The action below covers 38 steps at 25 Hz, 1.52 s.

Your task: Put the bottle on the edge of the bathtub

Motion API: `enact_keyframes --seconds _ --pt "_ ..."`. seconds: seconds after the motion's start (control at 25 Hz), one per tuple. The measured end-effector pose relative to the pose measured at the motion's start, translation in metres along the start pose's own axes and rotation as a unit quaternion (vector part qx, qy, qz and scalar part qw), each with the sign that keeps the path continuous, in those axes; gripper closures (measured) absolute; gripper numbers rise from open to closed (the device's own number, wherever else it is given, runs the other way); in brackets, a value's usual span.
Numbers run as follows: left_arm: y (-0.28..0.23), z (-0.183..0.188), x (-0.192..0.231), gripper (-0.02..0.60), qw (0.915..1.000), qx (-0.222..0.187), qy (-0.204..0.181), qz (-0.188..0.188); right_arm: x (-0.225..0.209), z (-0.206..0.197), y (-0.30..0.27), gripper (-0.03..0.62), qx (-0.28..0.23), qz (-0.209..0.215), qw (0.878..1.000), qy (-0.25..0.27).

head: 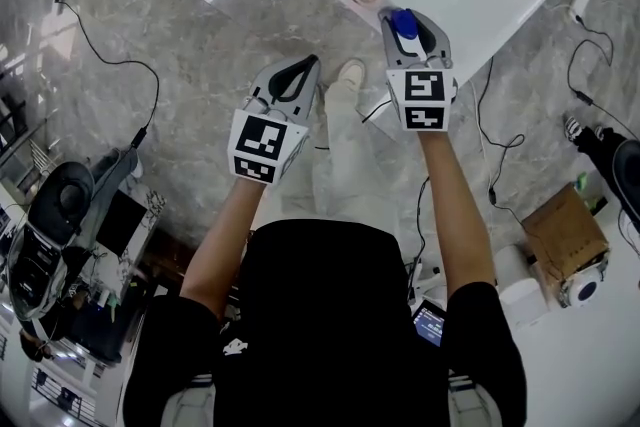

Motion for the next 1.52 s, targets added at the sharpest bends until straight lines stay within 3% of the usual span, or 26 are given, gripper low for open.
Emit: enact_keyframes --seconds 1.0,1.52 --pt "0.001 0.005 0.008 0.569 0.9998 -0.009 -0.015 -0.007 0.007 -0.002 0.001 0.431 0.010 -0.027 1.000 -0.008" --pt "0.013 0.036 -0.007 0.569 0.9980 -0.036 -0.043 -0.029 0.012 0.014 0.052 0.433 -0.014 -0.053 0.998 -0.027"
Point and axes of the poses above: the fingertips, and each gripper's own axes: y backward along the fingers, x to its left, z out of its top, the point moved 10 cm from there along y, backward along the fingers, and after that the axes turned 1 degree about z, right-handed, at the moved point
